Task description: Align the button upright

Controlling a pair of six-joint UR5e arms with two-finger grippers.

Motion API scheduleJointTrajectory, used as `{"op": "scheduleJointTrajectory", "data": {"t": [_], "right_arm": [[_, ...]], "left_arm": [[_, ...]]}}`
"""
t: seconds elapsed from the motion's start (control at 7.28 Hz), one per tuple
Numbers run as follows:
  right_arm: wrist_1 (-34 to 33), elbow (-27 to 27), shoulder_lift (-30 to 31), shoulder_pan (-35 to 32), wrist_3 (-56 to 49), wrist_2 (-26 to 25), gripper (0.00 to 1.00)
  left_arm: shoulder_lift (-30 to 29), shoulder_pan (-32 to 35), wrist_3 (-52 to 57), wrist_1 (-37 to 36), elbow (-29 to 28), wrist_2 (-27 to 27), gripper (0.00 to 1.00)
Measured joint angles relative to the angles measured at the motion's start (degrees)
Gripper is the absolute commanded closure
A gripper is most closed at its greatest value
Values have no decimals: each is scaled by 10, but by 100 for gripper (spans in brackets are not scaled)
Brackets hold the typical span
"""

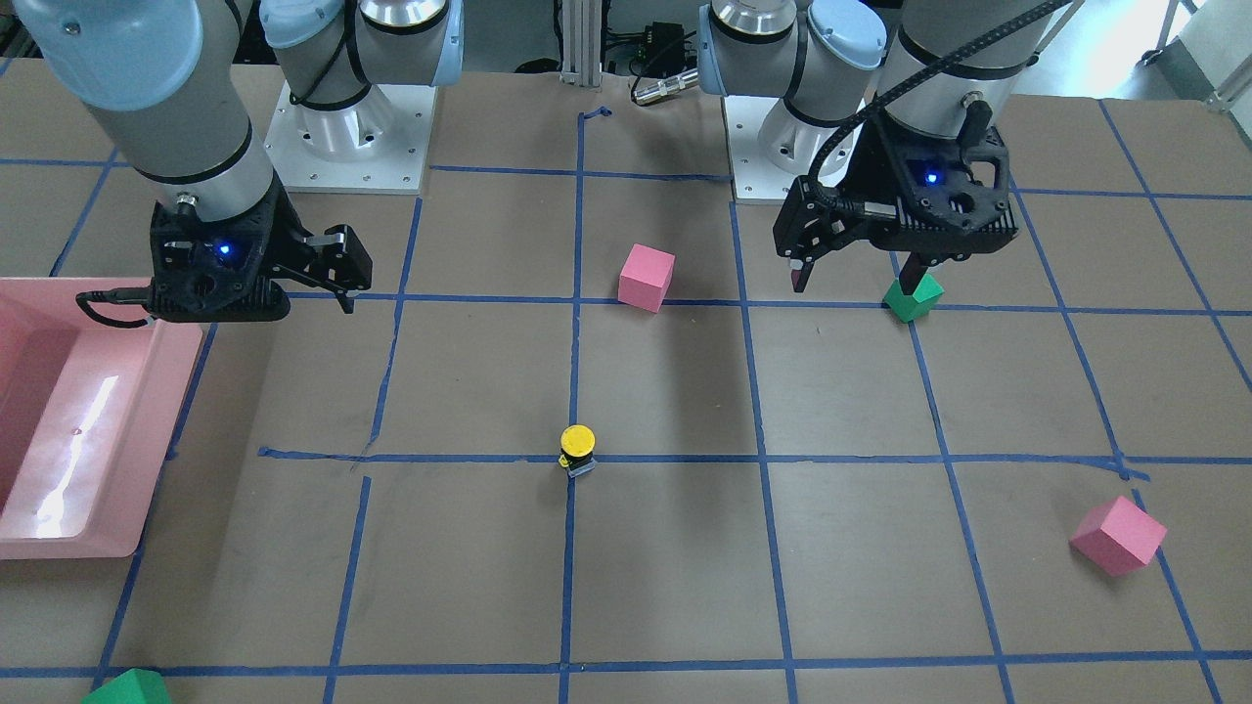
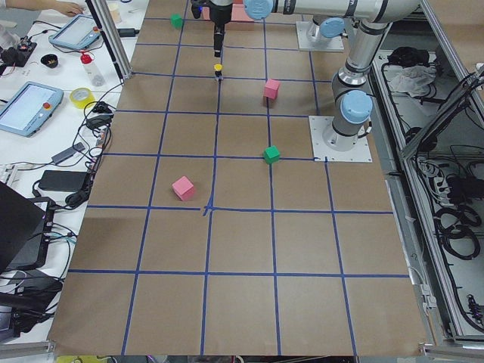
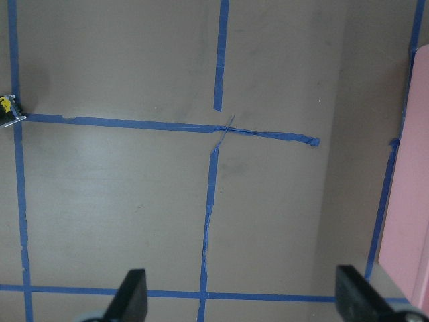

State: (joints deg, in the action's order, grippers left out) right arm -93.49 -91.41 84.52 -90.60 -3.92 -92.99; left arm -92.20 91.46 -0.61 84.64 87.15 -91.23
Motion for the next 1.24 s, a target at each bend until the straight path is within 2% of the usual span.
{"op": "scheduleJointTrajectory", "data": {"t": [1.24], "right_arm": [[28,16,8,2,-1,6,0]], "left_arm": [[3,0,1,6,2,-2,0]]}}
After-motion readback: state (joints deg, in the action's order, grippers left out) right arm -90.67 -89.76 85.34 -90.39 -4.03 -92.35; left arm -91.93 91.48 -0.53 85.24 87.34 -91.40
